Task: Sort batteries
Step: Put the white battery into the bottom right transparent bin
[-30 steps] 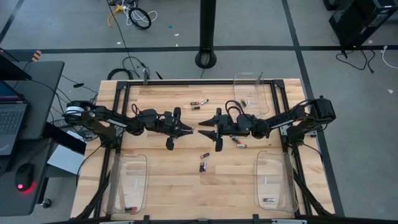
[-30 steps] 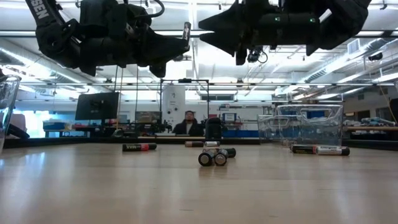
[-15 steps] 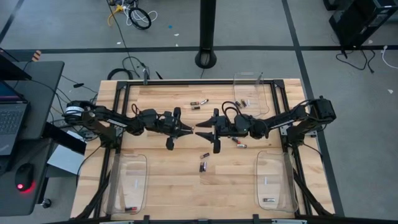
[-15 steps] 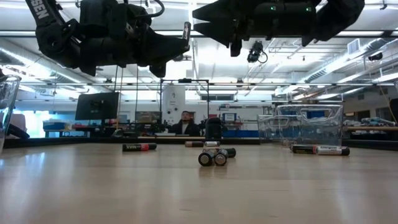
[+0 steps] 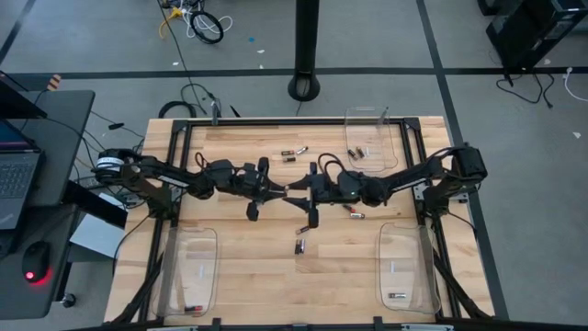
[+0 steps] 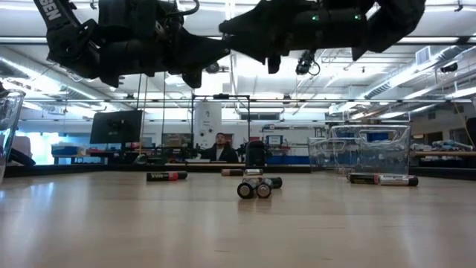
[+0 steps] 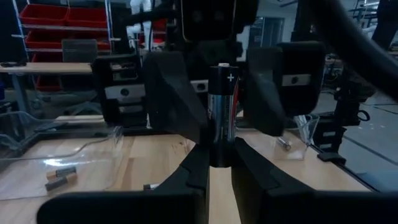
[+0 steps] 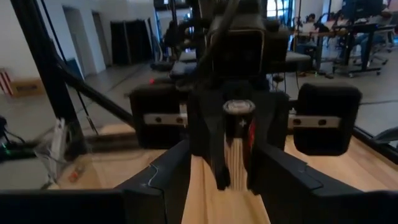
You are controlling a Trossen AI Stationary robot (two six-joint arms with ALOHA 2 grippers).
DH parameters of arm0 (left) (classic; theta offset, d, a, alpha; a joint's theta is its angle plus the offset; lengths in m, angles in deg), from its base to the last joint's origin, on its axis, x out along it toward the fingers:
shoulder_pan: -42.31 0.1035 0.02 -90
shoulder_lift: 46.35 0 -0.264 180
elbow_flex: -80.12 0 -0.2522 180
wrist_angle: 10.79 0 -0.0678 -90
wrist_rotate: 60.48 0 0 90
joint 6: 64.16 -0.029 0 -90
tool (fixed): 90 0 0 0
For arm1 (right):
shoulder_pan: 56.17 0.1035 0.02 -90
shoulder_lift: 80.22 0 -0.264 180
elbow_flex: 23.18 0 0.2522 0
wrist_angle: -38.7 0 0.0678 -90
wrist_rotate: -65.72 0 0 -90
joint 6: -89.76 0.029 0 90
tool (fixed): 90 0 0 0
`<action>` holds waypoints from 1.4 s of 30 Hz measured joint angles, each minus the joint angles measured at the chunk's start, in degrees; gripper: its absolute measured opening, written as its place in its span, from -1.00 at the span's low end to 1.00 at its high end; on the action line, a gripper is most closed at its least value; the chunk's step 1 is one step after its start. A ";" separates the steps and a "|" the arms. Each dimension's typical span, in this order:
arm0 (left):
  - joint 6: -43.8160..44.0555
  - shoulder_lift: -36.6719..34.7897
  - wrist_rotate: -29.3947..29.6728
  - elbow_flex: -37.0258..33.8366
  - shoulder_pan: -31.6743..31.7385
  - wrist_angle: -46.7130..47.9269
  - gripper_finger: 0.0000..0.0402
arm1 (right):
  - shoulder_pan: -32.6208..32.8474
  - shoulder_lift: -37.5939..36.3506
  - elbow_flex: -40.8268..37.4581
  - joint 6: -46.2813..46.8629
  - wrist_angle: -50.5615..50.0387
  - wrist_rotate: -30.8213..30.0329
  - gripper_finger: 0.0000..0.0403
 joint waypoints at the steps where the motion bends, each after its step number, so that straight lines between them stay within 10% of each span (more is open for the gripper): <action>1: -0.20 0.00 -0.14 -0.02 0.00 0.12 -0.77 | 0.00 0.07 0.54 -0.39 -0.88 0.01 -0.11; 42: -2.11 0.02 -0.24 0.02 -1.53 1.10 -0.77 | 0.52 -3.45 0.98 -2.57 -4.87 -0.67 -0.30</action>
